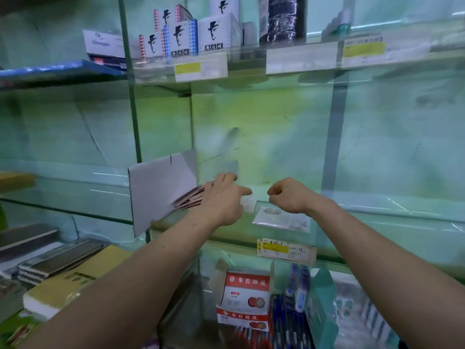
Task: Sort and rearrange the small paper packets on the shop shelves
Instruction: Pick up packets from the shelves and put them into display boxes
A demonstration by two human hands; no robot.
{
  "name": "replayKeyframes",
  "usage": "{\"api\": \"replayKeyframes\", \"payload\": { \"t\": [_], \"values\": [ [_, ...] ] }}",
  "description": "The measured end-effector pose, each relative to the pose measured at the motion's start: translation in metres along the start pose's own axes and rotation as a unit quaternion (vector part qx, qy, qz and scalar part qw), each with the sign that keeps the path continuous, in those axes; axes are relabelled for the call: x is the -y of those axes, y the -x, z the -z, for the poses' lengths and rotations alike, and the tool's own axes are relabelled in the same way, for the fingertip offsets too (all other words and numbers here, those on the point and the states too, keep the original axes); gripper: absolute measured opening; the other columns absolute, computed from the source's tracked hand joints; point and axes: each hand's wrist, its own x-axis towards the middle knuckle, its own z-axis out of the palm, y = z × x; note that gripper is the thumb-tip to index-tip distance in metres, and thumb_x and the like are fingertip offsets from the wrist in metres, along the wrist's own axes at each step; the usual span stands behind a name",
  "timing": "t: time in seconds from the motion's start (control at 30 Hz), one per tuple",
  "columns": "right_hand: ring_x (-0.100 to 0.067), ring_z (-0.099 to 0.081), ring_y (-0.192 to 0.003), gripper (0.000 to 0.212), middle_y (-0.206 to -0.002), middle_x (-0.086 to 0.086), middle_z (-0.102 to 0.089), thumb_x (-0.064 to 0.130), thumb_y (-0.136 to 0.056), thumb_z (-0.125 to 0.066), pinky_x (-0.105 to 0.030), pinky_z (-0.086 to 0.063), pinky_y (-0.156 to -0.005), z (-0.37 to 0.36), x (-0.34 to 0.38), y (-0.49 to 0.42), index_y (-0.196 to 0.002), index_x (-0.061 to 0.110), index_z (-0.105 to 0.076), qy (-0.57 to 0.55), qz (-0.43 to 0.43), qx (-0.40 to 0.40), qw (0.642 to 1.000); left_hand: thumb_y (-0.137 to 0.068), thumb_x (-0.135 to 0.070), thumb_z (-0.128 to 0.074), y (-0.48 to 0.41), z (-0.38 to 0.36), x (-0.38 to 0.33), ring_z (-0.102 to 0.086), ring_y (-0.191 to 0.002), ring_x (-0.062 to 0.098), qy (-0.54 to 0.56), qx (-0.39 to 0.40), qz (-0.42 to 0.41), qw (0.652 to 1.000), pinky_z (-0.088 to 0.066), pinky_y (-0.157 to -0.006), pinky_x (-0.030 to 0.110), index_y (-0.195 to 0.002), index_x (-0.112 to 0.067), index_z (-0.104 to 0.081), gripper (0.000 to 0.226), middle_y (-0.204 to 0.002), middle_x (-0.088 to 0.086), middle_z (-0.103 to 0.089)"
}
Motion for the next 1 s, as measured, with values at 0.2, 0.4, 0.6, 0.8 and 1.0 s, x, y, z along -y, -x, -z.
{"api": "replayKeyframes", "payload": {
  "t": [0.2, 0.4, 0.6, 0.8, 1.0],
  "values": [
    [-0.024, -0.047, -0.128, 0.059, -0.144, -0.007, -0.046, 0.036, -0.089, -0.06, -0.034, -0.039, -0.106, -0.024, -0.009, -0.042, -0.139, 0.009, -0.045, 0.057, 0.029, 0.08, 0.995, -0.095, -0.031, -0.049, -0.028, -0.026, 0.003, -0.024, -0.14, 0.026, -0.034, 0.021, -0.017, 0.999, -0.022, -0.112, 0.044, -0.147, -0.036, -0.027, 0.056, -0.153, 0.007, -0.024],
    [-0.021, -0.043, -0.132, 0.082, -0.15, 0.0, -0.038, 0.052, -0.079, -0.066, -0.04, -0.037, -0.108, -0.046, -0.001, -0.069, -0.147, 0.019, -0.033, 0.072, 0.029, 0.124, 0.989, -0.096, -0.022, -0.042, -0.047, -0.026, 0.021, -0.056, -0.11, 0.026, -0.043, -0.015, -0.03, 0.999, -0.04, -0.085, 0.034, -0.13, -0.035, -0.056, 0.039, -0.126, -0.002, -0.059],
    [-0.025, -0.062, -0.104, 0.058, -0.118, -0.006, -0.064, 0.054, -0.079, -0.064, -0.041, -0.05, -0.092, -0.047, 0.004, -0.079, -0.121, 0.013, -0.061, 0.119, 0.024, 0.142, 0.982, -0.094, -0.02, -0.043, -0.055, -0.031, 0.037, -0.055, -0.115, 0.024, -0.022, -0.022, -0.051, 0.998, -0.044, -0.091, 0.032, -0.125, -0.03, -0.062, 0.037, -0.127, -0.003, -0.062],
    [-0.027, -0.055, -0.076, 0.023, -0.088, -0.013, -0.064, 0.024, -0.086, -0.057, -0.032, -0.043, -0.066, -0.049, 0.025, -0.071, -0.091, 0.002, -0.062, 0.227, 0.081, 0.107, 0.965, -0.089, -0.021, -0.048, -0.053, -0.028, 0.04, -0.062, -0.098, 0.029, 0.007, -0.018, -0.066, 0.998, -0.046, -0.075, 0.032, -0.106, -0.024, -0.071, 0.029, -0.104, 0.003, -0.07],
    [-0.029, -0.06, -0.103, 0.024, -0.111, -0.007, -0.066, 0.018, -0.092, -0.05, -0.029, -0.037, -0.07, -0.02, 0.03, -0.062, -0.109, 0.021, -0.066, 0.318, 0.151, -0.075, 0.933, -0.091, -0.035, -0.042, -0.053, -0.01, 0.043, -0.054, -0.075, 0.029, 0.127, 0.035, -0.001, 0.991, -0.038, -0.062, 0.031, -0.067, -0.014, -0.057, 0.035, -0.077, 0.011, -0.06]
  ]
}}
